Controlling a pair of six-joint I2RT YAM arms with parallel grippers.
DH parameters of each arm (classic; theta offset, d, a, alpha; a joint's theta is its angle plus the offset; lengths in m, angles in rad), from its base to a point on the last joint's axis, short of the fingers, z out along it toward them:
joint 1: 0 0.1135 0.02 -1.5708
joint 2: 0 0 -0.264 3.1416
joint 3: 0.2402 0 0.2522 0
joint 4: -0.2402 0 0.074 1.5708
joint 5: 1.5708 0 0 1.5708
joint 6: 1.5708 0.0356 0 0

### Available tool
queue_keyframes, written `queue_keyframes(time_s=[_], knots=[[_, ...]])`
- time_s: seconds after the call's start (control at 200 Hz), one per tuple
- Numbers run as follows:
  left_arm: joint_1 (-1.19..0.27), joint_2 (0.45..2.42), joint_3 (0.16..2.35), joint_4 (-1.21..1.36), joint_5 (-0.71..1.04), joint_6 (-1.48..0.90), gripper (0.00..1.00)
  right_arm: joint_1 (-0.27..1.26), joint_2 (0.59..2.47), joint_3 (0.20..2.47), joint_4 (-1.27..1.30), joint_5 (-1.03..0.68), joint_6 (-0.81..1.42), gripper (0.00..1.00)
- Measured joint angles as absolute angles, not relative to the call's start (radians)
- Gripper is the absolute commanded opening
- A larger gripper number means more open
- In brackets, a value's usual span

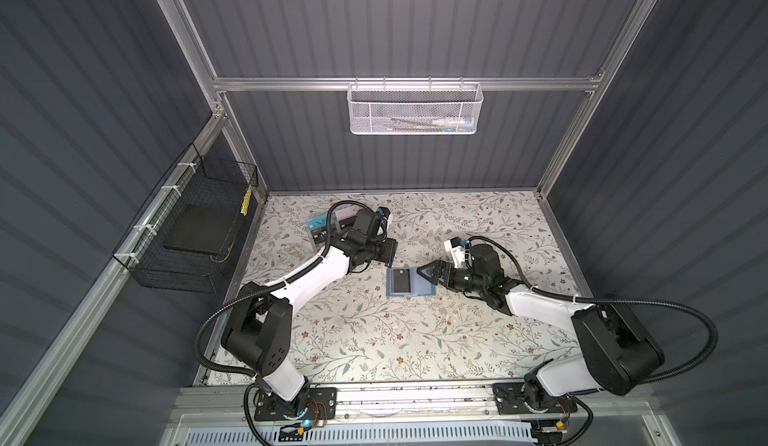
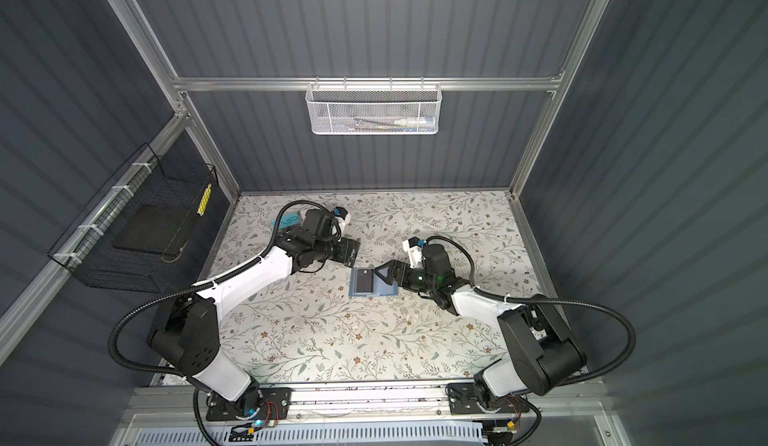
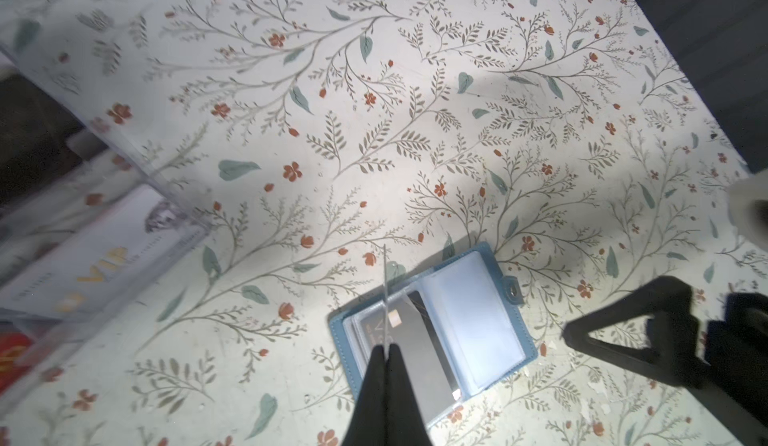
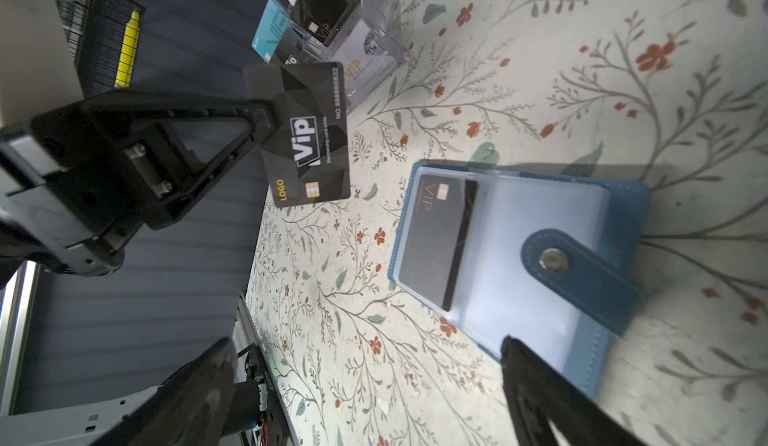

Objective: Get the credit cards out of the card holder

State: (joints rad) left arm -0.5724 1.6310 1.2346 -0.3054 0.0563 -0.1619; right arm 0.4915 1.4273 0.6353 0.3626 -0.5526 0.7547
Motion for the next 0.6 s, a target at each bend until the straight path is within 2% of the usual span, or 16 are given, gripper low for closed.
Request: queue_keyframes(time_s=[0.265,0.6], knots=[[-0.563,1.631,1.364,-0.419,-0.069,0.133,0.0,0.557,1.313,0.796,0.093,-0.457,0.647,0.99],[-0.43,1.655,1.55,-0.548,-0.037,0.484,0.0,0.602,1.389,0.998,-0.097,-0.324,0.526,0.99]])
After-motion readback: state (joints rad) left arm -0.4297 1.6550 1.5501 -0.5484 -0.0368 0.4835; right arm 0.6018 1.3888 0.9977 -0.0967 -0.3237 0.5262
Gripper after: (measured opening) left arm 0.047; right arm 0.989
